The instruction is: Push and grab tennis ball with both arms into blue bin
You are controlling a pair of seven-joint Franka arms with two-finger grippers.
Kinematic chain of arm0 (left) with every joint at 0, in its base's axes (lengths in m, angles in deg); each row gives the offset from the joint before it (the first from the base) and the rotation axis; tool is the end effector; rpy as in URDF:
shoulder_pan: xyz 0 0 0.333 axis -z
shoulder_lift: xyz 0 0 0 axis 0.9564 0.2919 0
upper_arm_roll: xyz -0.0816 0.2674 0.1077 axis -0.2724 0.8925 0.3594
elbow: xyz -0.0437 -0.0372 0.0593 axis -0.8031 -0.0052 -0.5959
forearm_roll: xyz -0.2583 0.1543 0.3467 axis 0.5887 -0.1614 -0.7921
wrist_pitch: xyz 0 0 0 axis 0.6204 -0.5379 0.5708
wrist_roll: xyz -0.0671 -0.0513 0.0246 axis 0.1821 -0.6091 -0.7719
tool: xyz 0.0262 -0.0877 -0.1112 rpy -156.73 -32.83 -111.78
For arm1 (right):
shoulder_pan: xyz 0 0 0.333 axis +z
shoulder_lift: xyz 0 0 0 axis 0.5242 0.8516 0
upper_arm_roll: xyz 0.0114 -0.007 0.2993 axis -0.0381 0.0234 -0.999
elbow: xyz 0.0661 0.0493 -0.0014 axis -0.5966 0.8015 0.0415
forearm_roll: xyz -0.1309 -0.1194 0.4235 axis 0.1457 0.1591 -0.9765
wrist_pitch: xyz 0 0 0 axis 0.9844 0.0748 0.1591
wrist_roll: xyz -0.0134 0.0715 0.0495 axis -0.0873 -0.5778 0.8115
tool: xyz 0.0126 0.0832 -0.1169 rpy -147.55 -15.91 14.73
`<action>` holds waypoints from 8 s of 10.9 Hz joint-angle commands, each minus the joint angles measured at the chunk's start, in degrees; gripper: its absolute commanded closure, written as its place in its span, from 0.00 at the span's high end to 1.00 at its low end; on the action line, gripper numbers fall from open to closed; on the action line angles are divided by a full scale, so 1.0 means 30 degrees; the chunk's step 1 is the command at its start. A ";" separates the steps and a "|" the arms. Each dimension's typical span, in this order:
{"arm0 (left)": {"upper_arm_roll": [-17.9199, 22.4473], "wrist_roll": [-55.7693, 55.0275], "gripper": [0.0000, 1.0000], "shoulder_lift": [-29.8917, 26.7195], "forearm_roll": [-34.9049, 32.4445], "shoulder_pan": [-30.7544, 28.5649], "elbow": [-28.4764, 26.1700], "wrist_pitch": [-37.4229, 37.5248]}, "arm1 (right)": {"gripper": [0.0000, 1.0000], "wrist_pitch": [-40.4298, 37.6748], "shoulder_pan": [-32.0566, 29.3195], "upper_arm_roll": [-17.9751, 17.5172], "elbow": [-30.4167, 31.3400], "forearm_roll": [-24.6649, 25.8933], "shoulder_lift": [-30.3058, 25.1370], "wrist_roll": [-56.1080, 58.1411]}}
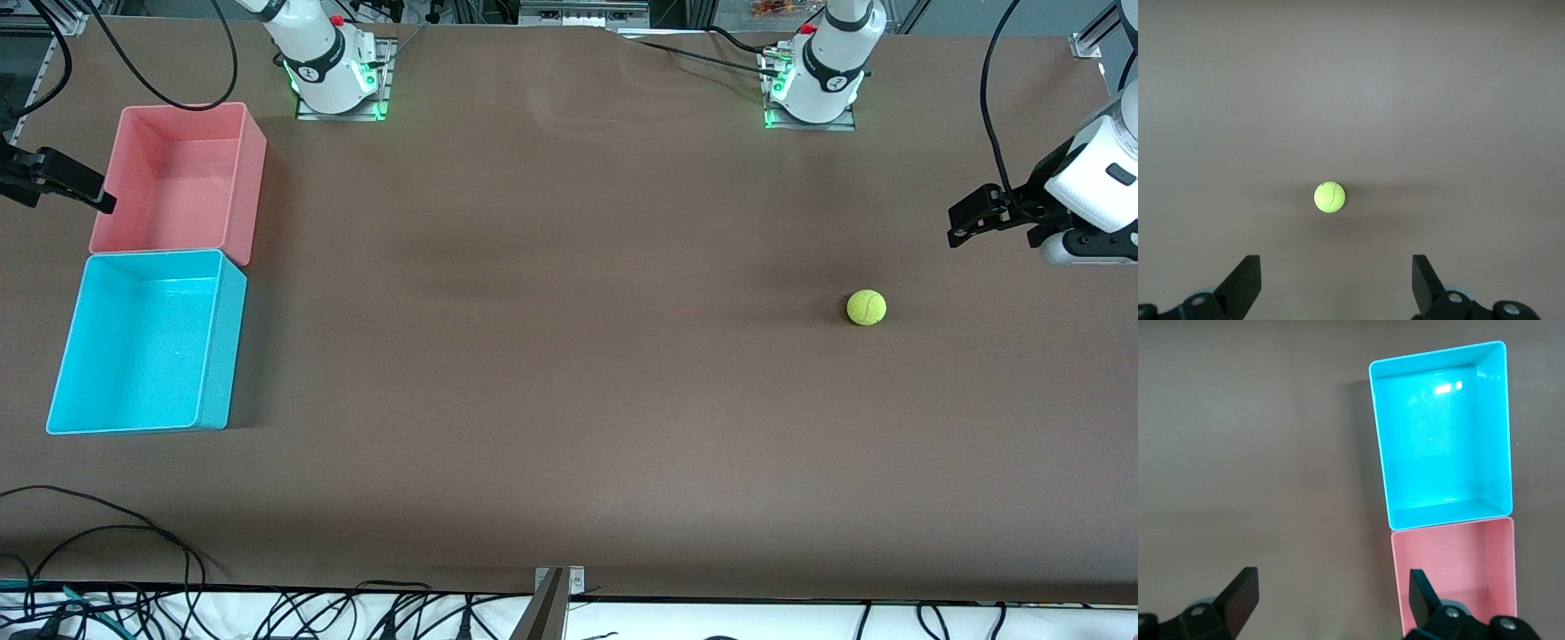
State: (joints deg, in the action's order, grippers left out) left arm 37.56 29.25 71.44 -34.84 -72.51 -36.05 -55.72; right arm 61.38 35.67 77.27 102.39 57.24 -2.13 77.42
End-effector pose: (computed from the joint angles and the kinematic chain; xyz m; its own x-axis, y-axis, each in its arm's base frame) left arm 0.6339 -0.0251 0.5455 0.9997 0.0084 -0.0251 0.0077 -0.9996 -0.0261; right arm 0.6166 -0.0493 0.5703 0.9951 -0.0918 -0.0355 -0.0926 -0.9954 -0.0225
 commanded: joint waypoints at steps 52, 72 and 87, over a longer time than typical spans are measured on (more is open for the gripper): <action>-0.0084 0.0078 0.83 0.0192 -0.0082 -0.0671 0.0368 0.0928 | 1.00 -0.0082 0.0055 -0.0092 -0.0323 0.0138 0.0177 -0.0335; -0.0201 2.2829 0.00 -0.2382 -0.1312 -0.2458 -0.8647 -0.7234 | 1.00 -0.0024 0.0084 -0.0034 -0.0323 0.0080 0.0353 -0.0305; -0.0172 3.9556 0.00 0.1675 0.4007 -0.6903 -1.4430 -1.6468 | 1.00 0.0035 0.0084 -0.0063 -0.0324 0.0138 0.0441 -0.0306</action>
State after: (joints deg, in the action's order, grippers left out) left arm 37.34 138.15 69.77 -30.22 -89.37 -80.44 -100.74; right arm 61.72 35.75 77.15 102.39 57.24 -1.08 77.27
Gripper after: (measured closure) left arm 0.991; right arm 0.000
